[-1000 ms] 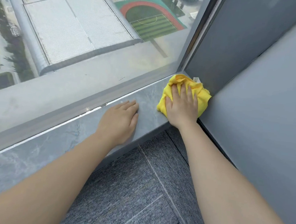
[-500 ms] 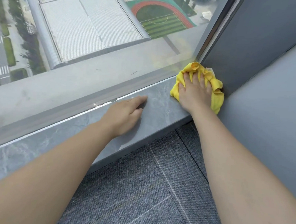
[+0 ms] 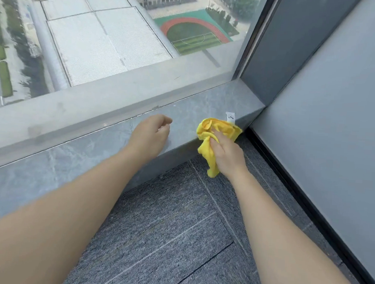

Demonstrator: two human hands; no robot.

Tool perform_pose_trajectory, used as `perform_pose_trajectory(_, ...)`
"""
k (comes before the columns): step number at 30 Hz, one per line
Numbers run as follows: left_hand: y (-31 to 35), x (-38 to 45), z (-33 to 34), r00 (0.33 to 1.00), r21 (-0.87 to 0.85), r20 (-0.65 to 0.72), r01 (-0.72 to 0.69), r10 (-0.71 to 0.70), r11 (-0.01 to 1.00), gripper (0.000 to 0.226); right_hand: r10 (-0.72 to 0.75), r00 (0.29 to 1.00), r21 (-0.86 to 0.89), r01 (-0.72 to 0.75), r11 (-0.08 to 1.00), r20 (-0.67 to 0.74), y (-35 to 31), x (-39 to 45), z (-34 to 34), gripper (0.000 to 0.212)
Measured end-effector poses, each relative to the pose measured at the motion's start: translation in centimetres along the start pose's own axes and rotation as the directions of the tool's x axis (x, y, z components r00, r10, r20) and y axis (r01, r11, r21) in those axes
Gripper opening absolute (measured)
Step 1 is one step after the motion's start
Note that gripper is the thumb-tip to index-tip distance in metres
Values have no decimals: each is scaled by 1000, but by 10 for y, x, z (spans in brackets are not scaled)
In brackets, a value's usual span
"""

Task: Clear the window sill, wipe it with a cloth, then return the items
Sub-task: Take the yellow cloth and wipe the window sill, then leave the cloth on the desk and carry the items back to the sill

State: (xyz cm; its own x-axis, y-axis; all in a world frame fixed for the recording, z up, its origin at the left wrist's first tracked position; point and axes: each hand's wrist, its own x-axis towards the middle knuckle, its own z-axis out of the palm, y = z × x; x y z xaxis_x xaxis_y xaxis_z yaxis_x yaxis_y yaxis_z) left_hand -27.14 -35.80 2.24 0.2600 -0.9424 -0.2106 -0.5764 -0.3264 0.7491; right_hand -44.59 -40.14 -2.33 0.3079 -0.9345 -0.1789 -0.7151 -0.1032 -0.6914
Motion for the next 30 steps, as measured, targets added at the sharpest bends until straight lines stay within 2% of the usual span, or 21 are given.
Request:
perform_pose_trajectory(1,-1,-7,-2,1000,-14,4,-1,1,1000,33,104,994,167,-98,981,-31,-1,-9,1,35)
perform_pose_trajectory(2,-1,-14,-5,1000,-35,16,-2,2,999,31,208,977,377,-178,909,-42,-6,-19,0,29)
perform_pose_trajectory(4,4,-29,-14,999,-88,42,20,-16,996,30,340,940,744,-253,619,37,-27,-34,-3,24)
perform_pose_trajectory(5,9,-38,-22,998,-132,52,50,-43,990,29,337,936,854,-259,452,105,-43,-40,-9,26)
perform_pose_trajectory(6,17,-47,-32,994,-189,68,92,-81,978,28,303,938,912,-265,313,168,-61,-45,-19,30)
perform_pose_trajectory(8,38,-68,-60,980,-316,106,193,-168,929,23,225,946,954,-267,136,233,-107,-56,-44,37)
perform_pose_trajectory(10,62,-87,-91,948,-401,169,317,-271,859,24,174,954,965,-256,57,243,-158,-70,-73,37)
perform_pose_trajectory(12,92,-108,-129,873,-477,297,486,-387,732,46,146,954,964,-265,-11,264,-212,-86,-103,40)
perform_pose_trajectory(14,127,-127,-169,788,-540,432,615,-438,574,67,138,950,960,-275,-51,279,-263,-100,-132,44)
perform_pose_trajectory(15,147,-137,-191,768,-586,482,640,-421,497,71,130,946,955,-290,-62,296,-288,-106,-148,49)
perform_pose_trajectory(17,191,-155,-236,783,-704,504,617,-364,352,68,114,927,934,-351,-72,357,-342,-117,-183,53)
perform_pose_trajectory(19,238,-171,-283,832,-818,421,520,-362,245,55,79,910,913,-403,-60,407,-395,-125,-222,55)
perform_pose_trajectory(22,290,-190,-345,866,-913,273,371,-419,172,41,4,895,895,-445,22,445,-460,-136,-269,49)
perform_pose_trajectory(24,314,-213,-383,879,-952,154,254,-450,170,36,-35,873,873,-483,68,486,-500,-150,-292,47)
perform_pose_trajectory(26,324,-229,-409,889,-963,41,158,-457,220,34,-76,845,846,-519,120,530,-522,-157,-302,63)
perform_pose_trajectory(28,329,-257,-439,877,-951,-76,79,-475,298,32,-140,789,794,-558,242,598,-549,-170,-309,71)
perform_pose_trajectory(30,327,-288,-467,848,-925,-170,39,-503,378,32,-205,728,729,-536,426,655,-576,-185,-310,63)
